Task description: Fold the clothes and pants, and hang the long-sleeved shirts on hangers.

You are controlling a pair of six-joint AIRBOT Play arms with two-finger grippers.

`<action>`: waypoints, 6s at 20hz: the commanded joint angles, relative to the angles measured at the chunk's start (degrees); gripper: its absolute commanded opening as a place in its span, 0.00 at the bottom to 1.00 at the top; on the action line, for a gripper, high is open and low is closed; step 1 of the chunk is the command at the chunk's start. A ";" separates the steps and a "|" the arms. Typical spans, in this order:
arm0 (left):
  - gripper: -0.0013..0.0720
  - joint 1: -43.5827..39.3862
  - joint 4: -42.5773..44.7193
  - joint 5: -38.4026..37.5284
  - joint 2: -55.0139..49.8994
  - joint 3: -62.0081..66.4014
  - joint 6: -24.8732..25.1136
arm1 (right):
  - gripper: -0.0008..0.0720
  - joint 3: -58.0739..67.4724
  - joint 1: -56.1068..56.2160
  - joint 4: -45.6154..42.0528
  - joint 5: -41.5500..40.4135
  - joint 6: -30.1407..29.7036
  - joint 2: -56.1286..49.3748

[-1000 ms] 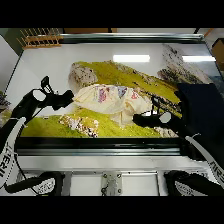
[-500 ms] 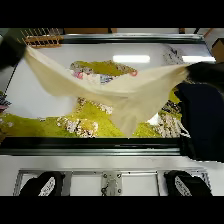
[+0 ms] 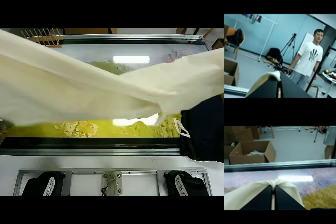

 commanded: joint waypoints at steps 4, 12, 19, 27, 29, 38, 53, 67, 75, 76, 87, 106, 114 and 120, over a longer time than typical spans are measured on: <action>0.02 0.07 9.90 -3.39 -7.98 -0.63 -5.46 | 0.03 0.35 -0.11 5.53 4.15 4.79 -5.25; 0.02 -0.24 9.09 -3.08 -45.88 -0.22 -5.66 | 0.03 0.35 10.29 4.04 5.99 4.74 -44.19; 0.94 -0.74 1.16 -7.78 -66.03 15.32 -5.49 | 0.90 0.48 9.44 9.86 -15.12 4.72 -55.67; 0.94 2.80 20.11 -23.80 -44.50 -7.78 -0.07 | 0.90 -7.26 4.55 5.79 3.08 -0.04 -38.18; 0.94 4.57 18.84 -20.24 -34.58 -25.62 -3.48 | 0.90 -13.57 4.61 5.97 4.90 -0.04 -32.13; 0.94 16.37 14.12 -10.75 -9.88 -69.51 -18.49 | 0.90 -26.53 4.90 6.64 4.66 -0.02 -18.29; 0.94 6.64 10.03 0.04 -27.69 -65.55 -21.44 | 0.90 -26.53 4.87 6.64 3.41 -0.02 -18.23; 0.03 4.92 13.55 -1.38 -18.05 -58.07 -17.38 | 0.90 -51.52 -14.78 3.39 5.68 -1.99 -24.63; 0.03 4.92 13.49 -1.55 -15.69 -58.12 -17.40 | 0.90 -55.76 -5.79 22.45 -0.79 -14.19 -39.15; 0.03 4.92 13.51 -1.57 -15.69 -58.12 -17.40 | 0.90 -55.76 -4.22 23.23 -1.62 -14.19 -39.63; 0.03 4.94 13.53 -1.53 -15.67 -58.10 -17.40 | 0.03 -54.80 4.37 22.93 -4.35 -16.55 -39.50; 0.02 0.37 13.62 1.64 9.75 -4.17 -13.84 | 0.03 7.93 3.58 16.74 -7.10 -16.24 -4.39; 0.02 0.39 13.46 -5.75 3.39 -8.20 -13.88 | 0.03 7.80 3.58 12.13 3.15 1.75 -7.02; 0.03 0.28 13.31 -6.67 -17.00 -21.24 -13.84 | 0.03 7.61 5.51 11.74 23.61 4.74 -33.70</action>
